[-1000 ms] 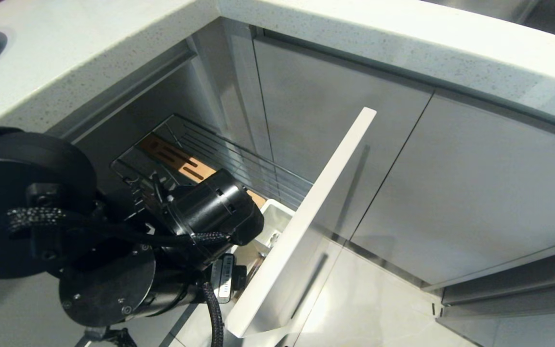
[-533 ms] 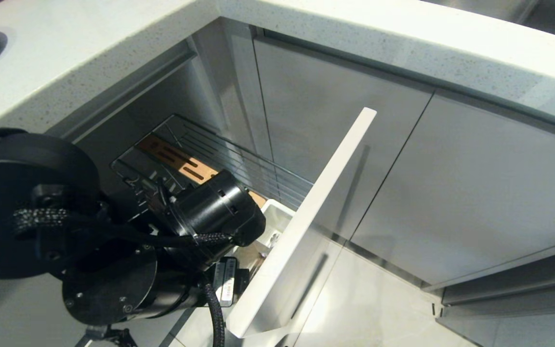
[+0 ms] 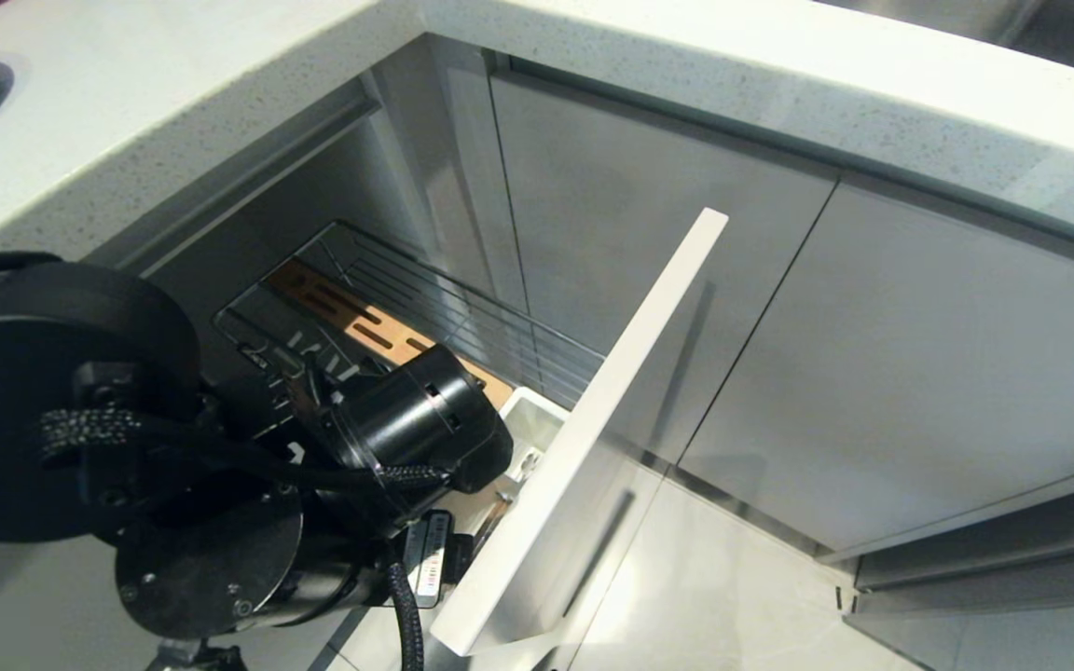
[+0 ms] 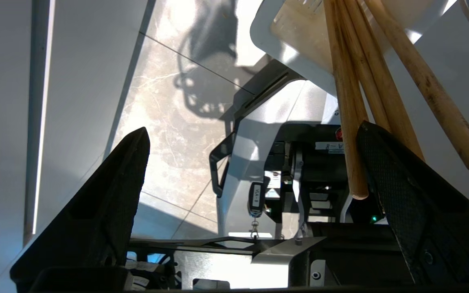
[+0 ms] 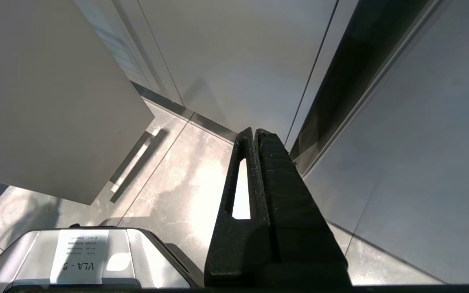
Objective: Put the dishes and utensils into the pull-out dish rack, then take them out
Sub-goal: Take the chopsticks out of the cupboard
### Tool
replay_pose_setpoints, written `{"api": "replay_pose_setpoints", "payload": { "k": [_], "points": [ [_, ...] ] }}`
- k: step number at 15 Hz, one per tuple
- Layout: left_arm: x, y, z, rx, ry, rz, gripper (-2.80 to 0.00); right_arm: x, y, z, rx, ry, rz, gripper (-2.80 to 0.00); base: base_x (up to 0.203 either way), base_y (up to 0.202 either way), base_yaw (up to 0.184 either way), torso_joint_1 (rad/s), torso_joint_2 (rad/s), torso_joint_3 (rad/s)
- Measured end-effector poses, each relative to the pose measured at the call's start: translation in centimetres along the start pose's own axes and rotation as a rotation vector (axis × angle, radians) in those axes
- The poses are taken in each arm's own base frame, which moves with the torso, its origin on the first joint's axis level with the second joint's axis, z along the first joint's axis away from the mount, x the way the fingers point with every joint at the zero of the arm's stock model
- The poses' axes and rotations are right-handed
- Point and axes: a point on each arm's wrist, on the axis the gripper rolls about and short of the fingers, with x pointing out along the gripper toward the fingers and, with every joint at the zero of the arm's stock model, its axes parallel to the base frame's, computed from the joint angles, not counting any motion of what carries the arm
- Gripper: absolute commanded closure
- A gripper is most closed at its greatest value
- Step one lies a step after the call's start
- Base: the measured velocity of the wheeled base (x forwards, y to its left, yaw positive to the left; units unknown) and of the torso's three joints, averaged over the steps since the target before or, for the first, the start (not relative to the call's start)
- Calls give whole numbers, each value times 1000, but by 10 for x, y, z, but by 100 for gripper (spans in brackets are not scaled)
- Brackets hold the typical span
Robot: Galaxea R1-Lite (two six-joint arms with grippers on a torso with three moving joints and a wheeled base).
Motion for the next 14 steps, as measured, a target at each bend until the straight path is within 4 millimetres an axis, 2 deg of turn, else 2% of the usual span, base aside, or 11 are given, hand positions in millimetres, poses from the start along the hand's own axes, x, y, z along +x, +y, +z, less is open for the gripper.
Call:
{"api": "replay_pose_setpoints", "payload": {
  "k": [8, 14],
  "points": [
    [2, 6, 4, -23, -54, 67, -280, 0, 0, 0, 0, 0, 0, 0, 0, 0, 0, 0, 0, 0],
    [-4, 2, 13, -110, -116, -1, -280, 0, 0, 0, 0, 0, 0, 0, 0, 0, 0, 0, 0, 0]
  ]
}}
